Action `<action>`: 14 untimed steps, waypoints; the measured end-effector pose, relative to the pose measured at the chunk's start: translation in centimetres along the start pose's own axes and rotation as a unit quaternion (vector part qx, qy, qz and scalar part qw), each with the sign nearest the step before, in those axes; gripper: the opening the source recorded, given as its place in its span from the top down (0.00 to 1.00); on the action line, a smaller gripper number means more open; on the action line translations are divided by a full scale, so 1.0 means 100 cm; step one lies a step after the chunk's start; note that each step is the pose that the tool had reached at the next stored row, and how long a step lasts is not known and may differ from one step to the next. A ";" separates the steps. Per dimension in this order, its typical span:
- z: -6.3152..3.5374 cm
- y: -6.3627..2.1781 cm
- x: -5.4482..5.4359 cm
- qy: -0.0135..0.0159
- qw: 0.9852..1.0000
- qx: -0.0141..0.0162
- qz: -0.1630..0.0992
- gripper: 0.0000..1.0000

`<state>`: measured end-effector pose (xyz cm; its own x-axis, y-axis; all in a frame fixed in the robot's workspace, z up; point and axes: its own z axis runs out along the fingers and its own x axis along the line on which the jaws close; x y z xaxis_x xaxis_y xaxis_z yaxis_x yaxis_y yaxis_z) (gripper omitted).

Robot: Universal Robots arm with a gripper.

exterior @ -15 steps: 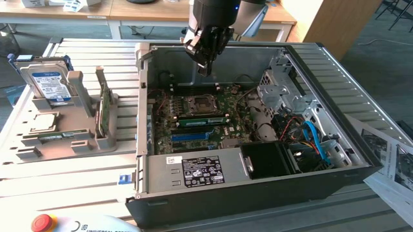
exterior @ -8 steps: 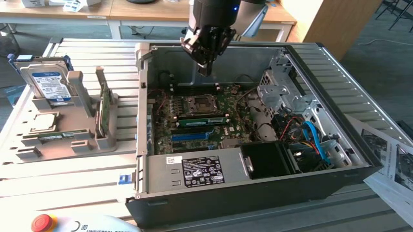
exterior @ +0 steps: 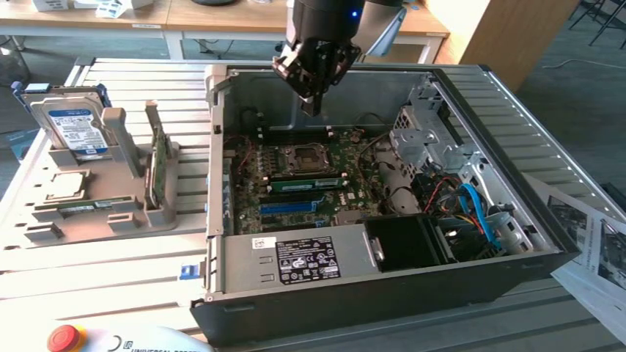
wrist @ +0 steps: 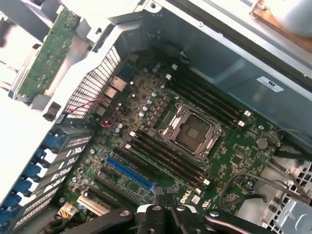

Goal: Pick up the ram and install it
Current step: 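Press down the ram until it locks into place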

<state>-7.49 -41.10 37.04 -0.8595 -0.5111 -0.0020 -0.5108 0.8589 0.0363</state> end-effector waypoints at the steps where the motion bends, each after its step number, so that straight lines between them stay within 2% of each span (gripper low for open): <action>1: 0.0000 0.0000 0.000 0.000 1.000 0.000 0.006 0.89; 8: 0.0003 0.0000 0.000 -0.002 0.999 0.000 0.051 0.89; 14: 0.0010 -0.0001 0.000 -0.003 0.996 0.000 0.091 0.89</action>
<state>-7.49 -41.10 36.94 -0.9379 -0.3469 -0.0019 -0.3468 0.9373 0.0362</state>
